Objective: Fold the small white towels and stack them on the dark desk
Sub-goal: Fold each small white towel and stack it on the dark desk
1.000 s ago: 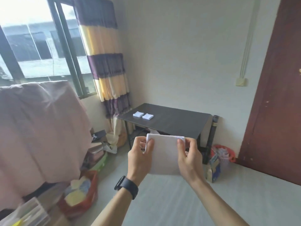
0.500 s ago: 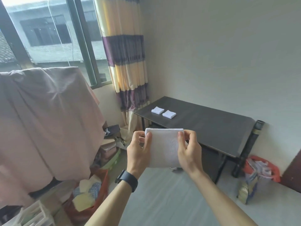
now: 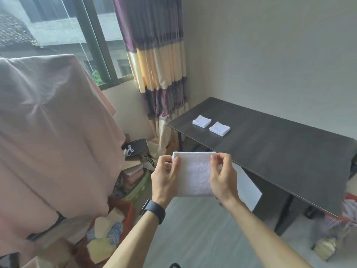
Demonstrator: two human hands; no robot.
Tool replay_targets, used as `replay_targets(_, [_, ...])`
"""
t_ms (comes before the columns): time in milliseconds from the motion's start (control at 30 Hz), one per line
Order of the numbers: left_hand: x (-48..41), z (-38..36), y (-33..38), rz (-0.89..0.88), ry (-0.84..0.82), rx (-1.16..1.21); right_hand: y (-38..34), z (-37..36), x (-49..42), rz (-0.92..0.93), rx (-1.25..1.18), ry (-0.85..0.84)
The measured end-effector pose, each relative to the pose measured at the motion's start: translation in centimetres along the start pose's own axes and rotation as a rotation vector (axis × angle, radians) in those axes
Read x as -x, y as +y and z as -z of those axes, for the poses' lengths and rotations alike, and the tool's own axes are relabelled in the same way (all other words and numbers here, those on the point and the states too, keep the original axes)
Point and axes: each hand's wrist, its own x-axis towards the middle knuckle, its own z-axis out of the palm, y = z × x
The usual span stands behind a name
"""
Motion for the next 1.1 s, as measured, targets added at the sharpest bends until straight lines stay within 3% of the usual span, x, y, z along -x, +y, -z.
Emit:
replay_targets(300, [-17.5, -4.8, -8.0, 0.132, -0.128, -0.036, 8.2, -11.1, -12.3, -0.163, 0.109, 0.018])
replay_targets(667, [-36.0, -14.9, -14.3, 0.275, -0.280, -0.114, 17.5, -18.8, -27.4, -0.388, 0.185, 0.039])
replay_targets(1100, [-58.9, -29.5, -15.3, 0.366, -0.398, -0.139, 26.5, -24.1, -50.2, -0.609, 0.223, 0.049])
